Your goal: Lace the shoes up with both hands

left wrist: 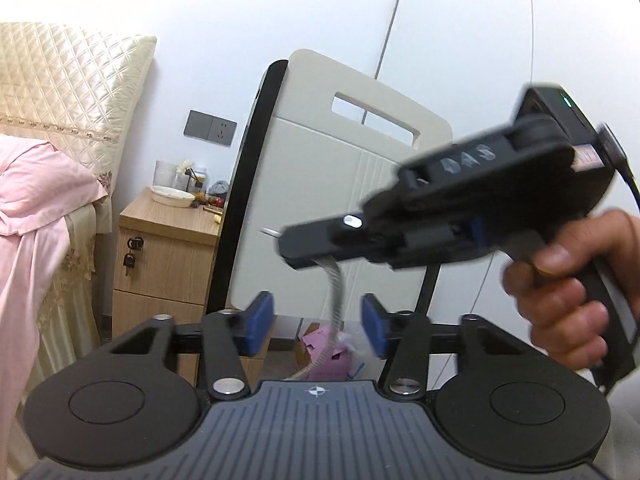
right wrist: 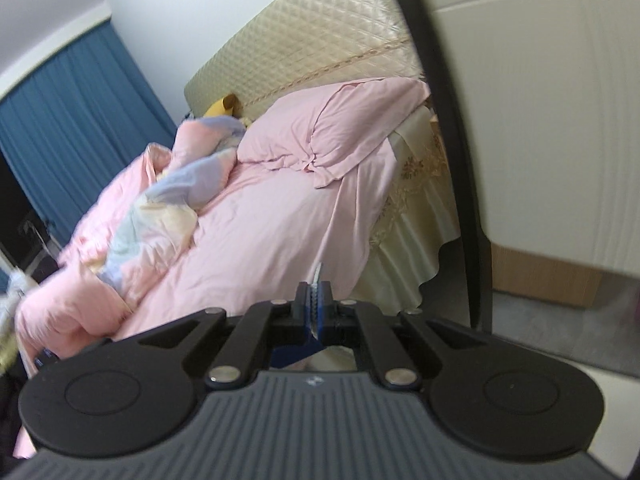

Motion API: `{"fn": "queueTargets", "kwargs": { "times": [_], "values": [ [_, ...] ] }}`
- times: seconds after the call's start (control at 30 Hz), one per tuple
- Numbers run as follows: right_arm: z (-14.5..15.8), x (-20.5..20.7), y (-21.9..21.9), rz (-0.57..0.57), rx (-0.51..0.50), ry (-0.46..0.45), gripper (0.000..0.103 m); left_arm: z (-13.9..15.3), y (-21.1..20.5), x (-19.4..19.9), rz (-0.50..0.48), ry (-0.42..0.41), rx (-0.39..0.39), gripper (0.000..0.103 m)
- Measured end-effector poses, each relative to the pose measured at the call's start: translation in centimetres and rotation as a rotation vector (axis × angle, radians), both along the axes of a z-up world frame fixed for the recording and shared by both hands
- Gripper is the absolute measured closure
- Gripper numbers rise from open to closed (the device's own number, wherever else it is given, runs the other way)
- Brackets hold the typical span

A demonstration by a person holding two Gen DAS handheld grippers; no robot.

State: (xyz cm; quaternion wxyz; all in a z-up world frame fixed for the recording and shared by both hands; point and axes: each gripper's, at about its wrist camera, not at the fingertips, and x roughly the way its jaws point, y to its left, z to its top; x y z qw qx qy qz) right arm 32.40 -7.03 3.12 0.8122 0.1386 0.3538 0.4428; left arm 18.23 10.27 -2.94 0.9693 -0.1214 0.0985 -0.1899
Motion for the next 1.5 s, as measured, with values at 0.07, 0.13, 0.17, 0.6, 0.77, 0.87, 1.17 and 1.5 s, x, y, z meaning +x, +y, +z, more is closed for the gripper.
{"fn": "queueTargets", "kwargs": {
  "times": [0.07, 0.13, 0.17, 0.6, 0.77, 0.87, 1.17, 1.5],
  "values": [
    [-0.2, -0.3, -1.4, -0.025, 0.031, 0.024, 0.099, 0.0, -0.3, 0.2, -0.016, -0.009, -0.003, 0.084],
    [-0.5, -0.6, -2.7, -0.053, 0.061, 0.039, 0.099, 0.0, -0.8, 0.3, -0.037, -0.013, 0.006, 0.096],
    [-0.7, -0.7, -3.6, -0.071, 0.076, 0.046, 0.099, 0.0, -1.0, 0.3, -0.052, -0.013, 0.011, 0.099],
    [-4.2, -0.4, -11.1, -0.198, 0.272, 0.147, 0.099, -1.6, -4.0, 1.3, -0.216, 0.016, 0.140, 0.099],
    [-4.4, -0.9, -11.5, -0.212, 0.254, 0.108, 0.099, -1.3, -3.7, 1.5, -0.223, 0.029, 0.089, 0.058],
    [-4.6, -1.3, -11.7, -0.219, 0.237, 0.088, 0.099, -1.1, -3.4, 1.3, -0.234, 0.008, 0.046, 0.048],
    [-6.1, -2.2, -12.0, -0.204, 0.249, 0.140, 0.097, -1.5, -4.5, 1.6, -0.260, -0.009, 0.079, 0.100],
    [-6.3, -2.1, -14.4, -0.255, 0.289, 0.169, 0.095, -1.6, -5.5, 1.7, -0.281, 0.005, 0.115, 0.100]
  ]
}}
